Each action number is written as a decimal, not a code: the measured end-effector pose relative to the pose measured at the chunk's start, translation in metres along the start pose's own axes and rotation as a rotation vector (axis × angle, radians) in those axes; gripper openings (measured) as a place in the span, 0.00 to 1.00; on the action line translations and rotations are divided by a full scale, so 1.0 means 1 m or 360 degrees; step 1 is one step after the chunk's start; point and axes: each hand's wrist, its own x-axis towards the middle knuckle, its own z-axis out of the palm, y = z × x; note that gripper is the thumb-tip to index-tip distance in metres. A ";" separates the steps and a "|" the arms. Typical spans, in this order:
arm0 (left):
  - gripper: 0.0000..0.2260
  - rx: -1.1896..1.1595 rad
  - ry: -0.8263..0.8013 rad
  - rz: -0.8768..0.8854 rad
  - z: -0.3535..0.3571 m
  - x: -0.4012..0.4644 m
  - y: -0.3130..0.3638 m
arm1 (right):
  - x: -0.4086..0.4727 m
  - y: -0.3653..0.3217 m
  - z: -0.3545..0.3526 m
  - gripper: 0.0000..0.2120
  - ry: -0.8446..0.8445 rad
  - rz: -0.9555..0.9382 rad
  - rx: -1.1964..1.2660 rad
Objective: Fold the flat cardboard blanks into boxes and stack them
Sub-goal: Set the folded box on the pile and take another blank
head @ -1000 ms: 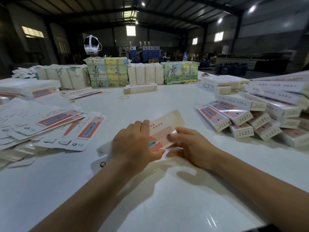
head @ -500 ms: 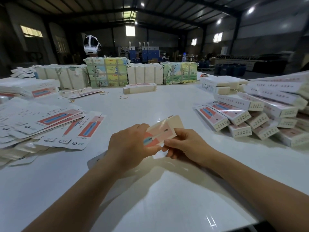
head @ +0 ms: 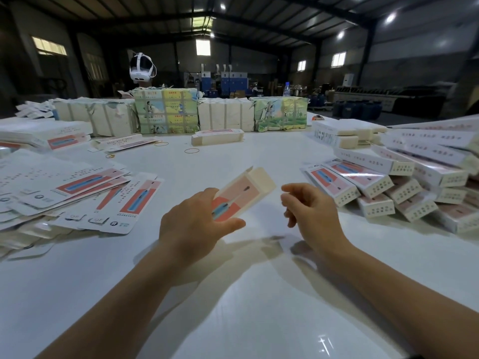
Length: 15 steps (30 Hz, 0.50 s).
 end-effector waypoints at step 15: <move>0.27 -0.0019 -0.0012 -0.0025 0.008 -0.001 0.018 | -0.014 -0.006 0.013 0.12 -0.0045 -0.0071 0.0096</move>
